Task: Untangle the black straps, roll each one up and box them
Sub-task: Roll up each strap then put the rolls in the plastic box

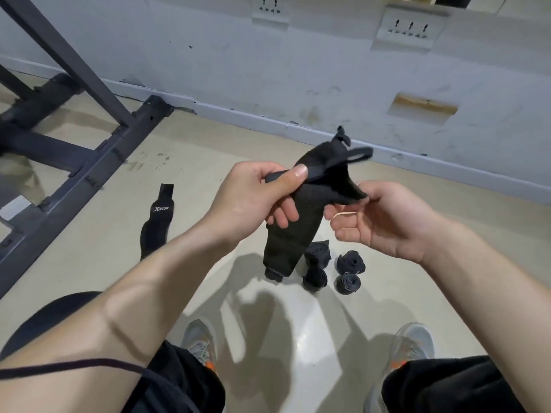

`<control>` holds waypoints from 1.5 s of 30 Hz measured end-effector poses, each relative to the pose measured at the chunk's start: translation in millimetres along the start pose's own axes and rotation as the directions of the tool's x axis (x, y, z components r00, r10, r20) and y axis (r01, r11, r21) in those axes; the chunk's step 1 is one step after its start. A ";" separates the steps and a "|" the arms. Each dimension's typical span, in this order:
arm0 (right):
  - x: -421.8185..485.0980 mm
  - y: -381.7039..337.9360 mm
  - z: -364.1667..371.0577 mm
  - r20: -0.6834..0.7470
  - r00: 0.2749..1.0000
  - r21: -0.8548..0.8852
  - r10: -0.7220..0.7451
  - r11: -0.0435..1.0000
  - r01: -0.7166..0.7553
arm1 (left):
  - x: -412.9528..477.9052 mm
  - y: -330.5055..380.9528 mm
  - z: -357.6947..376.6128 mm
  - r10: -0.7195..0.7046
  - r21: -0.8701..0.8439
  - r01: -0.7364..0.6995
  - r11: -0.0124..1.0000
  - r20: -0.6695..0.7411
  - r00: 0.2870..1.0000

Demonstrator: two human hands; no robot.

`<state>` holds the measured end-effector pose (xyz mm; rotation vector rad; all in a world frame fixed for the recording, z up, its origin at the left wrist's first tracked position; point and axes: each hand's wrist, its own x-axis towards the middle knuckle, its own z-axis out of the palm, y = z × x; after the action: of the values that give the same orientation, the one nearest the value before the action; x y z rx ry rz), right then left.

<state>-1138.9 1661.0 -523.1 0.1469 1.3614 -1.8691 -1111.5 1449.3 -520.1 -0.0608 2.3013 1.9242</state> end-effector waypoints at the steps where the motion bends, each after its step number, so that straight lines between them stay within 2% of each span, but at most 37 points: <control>1: -1.2 1.1 -1.9 0.000 0.999 -0.159 -0.051 0.986 0.051 | 3.5 -1.1 2.8 -0.038 -0.025 0.038 0.999 -0.007 0.999; 3: -2.2 3.5 -6.3 0.007 0.987 -0.346 -0.163 0.925 0.155 | 10.5 -3.6 8.3 -0.116 -0.093 0.113 0.989 -0.024 0.993; 7: 2.1 6.8 -14.6 -0.044 0.915 -0.548 -0.401 0.776 0.313 | 19.2 -8.6 17.6 -0.223 -0.186 0.217 0.958 -0.013 0.975; 9: 5.6 10.8 -14.3 -0.034 0.872 -0.567 -0.488 0.728 0.385 | 18.6 -9.4 23.5 -0.246 -0.163 0.246 0.955 0.017 0.969; 12: 9.1 13.5 -10.0 -0.073 0.836 -0.476 -0.544 0.755 0.450 | 18.0 -8.1 28.7 -0.217 -0.096 0.219 0.971 0.027 0.976; 17: 13.2 11.5 -12.3 -0.140 0.860 -0.368 -0.491 0.832 0.415 | 23.4 -6.0 16.3 0.024 0.123 -0.025 0.992 0.007 1.000; 19: 14.4 11.2 -12.8 -0.148 0.888 -0.324 -0.436 0.869 0.373 | 24.8 -8.9 13.3 0.134 0.182 -0.119 0.976 -0.070 0.989; 21: 14.7 11.8 -12.4 -0.134 0.908 -0.316 -0.396 0.886 0.339 | 26.2 -13.9 13.9 0.185 0.225 -0.148 0.963 -0.154 0.971; 25: 15.4 11.8 -5.1 -0.117 0.920 -0.315 -0.375 0.892 0.323 | 24.5 -17.4 17.4 0.120 0.067 -0.109 0.992 -0.185 0.975; 27: 15.0 10.5 0.4 -0.129 0.925 -0.285 -0.357 0.907 0.310 | 22.3 -18.3 23.6 0.120 0.036 -0.114 0.993 -0.249 0.961; 30: 16.8 10.6 6.0 -0.140 0.931 -0.259 -0.336 0.920 0.293 | 17.0 -18.0 34.4 0.173 0.066 -0.160 0.985 -0.380 0.909; 35: 21.8 16.2 18.1 -0.180 0.923 -0.202 -0.340 0.931 0.303 | 16.0 -17.4 44.5 0.210 0.097 -0.187 0.978 -0.503 0.838; 41: 27.4 18.7 22.5 -0.195 0.919 -0.175 -0.343 0.934 0.312 | 20.4 -18.4 50.6 0.209 0.129 -0.164 0.978 -0.557 0.804; 45: 22.7 16.3 22.2 -0.063 0.910 -0.310 -0.410 0.874 0.373 | 22.0 -20.4 49.9 0.212 0.127 -0.170 0.977 -0.542 0.813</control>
<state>-1135.8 1628.7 -537.9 -0.1812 1.8503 -1.9784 -1126.6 1495.9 -551.5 -0.4568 2.8370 2.1342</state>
